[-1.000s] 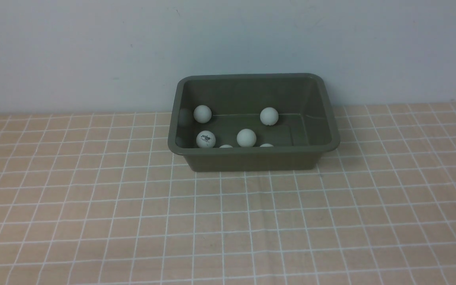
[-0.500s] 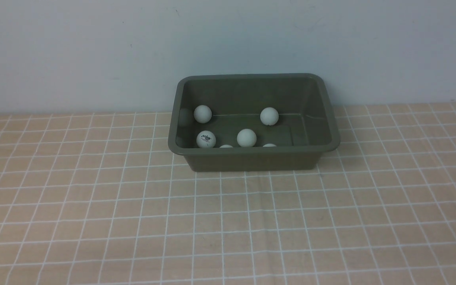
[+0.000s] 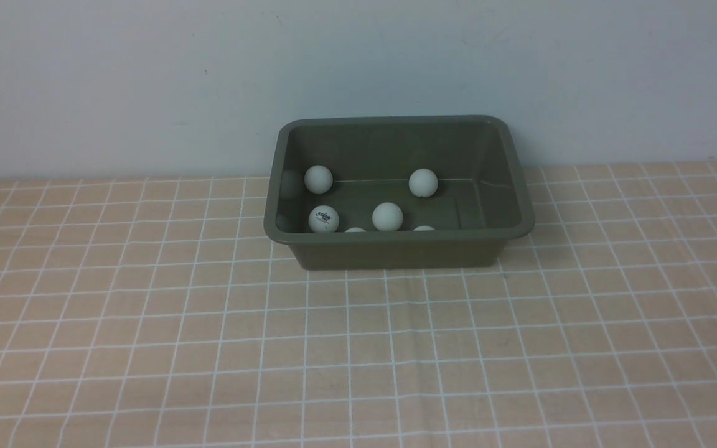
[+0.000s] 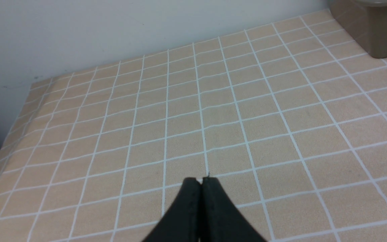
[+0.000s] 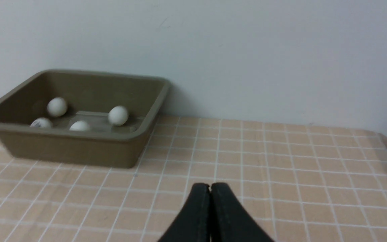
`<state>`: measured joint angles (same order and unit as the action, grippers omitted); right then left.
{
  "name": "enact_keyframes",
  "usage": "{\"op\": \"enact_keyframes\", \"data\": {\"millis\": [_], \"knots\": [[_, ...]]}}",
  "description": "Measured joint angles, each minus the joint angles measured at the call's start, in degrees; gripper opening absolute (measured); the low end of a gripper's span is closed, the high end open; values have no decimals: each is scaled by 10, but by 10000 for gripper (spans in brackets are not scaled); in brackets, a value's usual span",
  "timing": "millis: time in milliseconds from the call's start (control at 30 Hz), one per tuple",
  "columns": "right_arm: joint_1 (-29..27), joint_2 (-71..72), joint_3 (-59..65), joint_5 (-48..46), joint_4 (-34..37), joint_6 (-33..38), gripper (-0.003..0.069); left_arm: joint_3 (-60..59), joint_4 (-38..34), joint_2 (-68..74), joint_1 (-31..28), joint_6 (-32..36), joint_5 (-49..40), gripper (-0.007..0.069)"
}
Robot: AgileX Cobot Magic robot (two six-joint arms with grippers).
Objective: Put the table tennis balls into the box on the light coffee tablecloth.
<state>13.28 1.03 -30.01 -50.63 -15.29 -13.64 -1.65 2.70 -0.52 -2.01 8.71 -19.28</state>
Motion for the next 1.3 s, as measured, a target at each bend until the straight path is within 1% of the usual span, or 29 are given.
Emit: {"op": "enact_keyframes", "data": {"millis": [100, 133, 233, 300, 367, 400, 533, 633, 800, 1000, 1300], "knots": [[-91, 1, 32, 85, -16, 0, -17, 0, 0, 0, 0, 0, 0, -69], [-111, 1, 52, 123, -17, 0, -17, 0, 0, 0, 0, 0, 0, -69], [-144, 1, 119, 194, -14, 0, -17, 0, 0, 0, 0, 0, 0, -69], [-157, 1, 190, 254, -5, 0, -17, 0, 0, 0, 0, 0, -1, -69], [-158, 0, 231, 278, -1, 0, -17, 0, 0, 0, 0, 0, -1, -69], [-159, 0, 260, 316, -1, 0, -17, 0, 0, 0, 0, 0, -1, -69], [-159, 0, 313, 379, -13, 0, -17, 0, 0, 0, 0, 0, -1, -69], [-159, 0, 316, 391, -17, 0, -17, 0, 0, 0, 0, 0, -1, -69], [-159, 0, 318, 364, -17, -4, -17, 0, 0, 0, 0, 0, -1, -69], [-159, 0, 318, 331, -5, -26, -17, 0, 0, 0, 0, 0, -1, -69], [-159, 0, 318, 315, -3, -28, -17, 0, 0, 0, 0, 0, -1, -69]]}}
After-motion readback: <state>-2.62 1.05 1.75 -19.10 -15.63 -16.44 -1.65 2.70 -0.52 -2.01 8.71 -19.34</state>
